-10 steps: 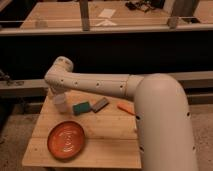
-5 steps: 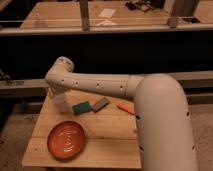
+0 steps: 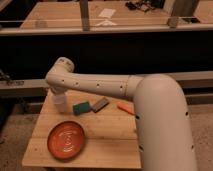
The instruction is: Place the white sponge in the ceramic cup
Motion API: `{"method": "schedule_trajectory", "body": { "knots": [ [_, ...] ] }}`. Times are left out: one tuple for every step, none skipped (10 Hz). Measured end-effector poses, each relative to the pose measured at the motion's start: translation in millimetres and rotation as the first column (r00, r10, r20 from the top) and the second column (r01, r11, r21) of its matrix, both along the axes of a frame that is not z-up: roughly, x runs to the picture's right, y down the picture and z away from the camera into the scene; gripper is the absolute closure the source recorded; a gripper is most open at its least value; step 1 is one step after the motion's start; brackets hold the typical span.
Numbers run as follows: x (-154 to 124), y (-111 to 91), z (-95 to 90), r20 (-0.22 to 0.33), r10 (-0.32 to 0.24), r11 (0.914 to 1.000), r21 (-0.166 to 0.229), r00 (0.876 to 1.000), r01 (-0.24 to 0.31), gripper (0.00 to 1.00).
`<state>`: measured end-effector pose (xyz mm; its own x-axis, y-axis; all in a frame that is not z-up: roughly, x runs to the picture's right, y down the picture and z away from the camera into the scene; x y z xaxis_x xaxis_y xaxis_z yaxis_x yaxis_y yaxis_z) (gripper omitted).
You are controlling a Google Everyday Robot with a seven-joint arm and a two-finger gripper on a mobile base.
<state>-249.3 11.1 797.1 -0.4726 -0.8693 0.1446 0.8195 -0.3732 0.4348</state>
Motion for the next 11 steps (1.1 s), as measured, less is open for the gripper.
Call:
{"method": "schedule_trajectory", "body": {
  "knots": [
    [-1.0,-0.2,0.4,0.003,-0.005,1.0,-0.001,1.0,0.005,0.65],
    [-3.0,0.2,0.8,0.008,-0.011,0.9999,-0.002,1.0,0.011,0.65],
    [-4.8,0.3,0.9,0.012,-0.017,0.9999,-0.002,1.0,0.017,0.65],
    [-4.5,0.4,1.4,0.012,-0.019,0.9998,-0.003,1.0,0.019,0.65],
    [-4.1,0.3,1.5,0.012,-0.018,0.9998,-0.003,1.0,0.018,0.65],
    [-4.5,0.4,1.4,0.012,-0.019,0.9998,-0.003,1.0,0.019,0.65],
    [-4.7,0.5,1.4,0.012,-0.019,0.9998,-0.003,1.0,0.019,0.65],
    [-4.4,0.4,1.5,0.012,-0.018,0.9998,-0.003,1.0,0.018,0.65],
    [-4.3,0.3,1.5,0.012,-0.018,0.9998,-0.003,1.0,0.018,0.65],
    [-4.5,0.7,1.7,0.012,-0.019,0.9998,-0.004,1.0,0.019,0.65],
    [-4.4,0.6,1.7,0.012,-0.018,0.9998,-0.004,1.0,0.018,0.65]
  ]
}}
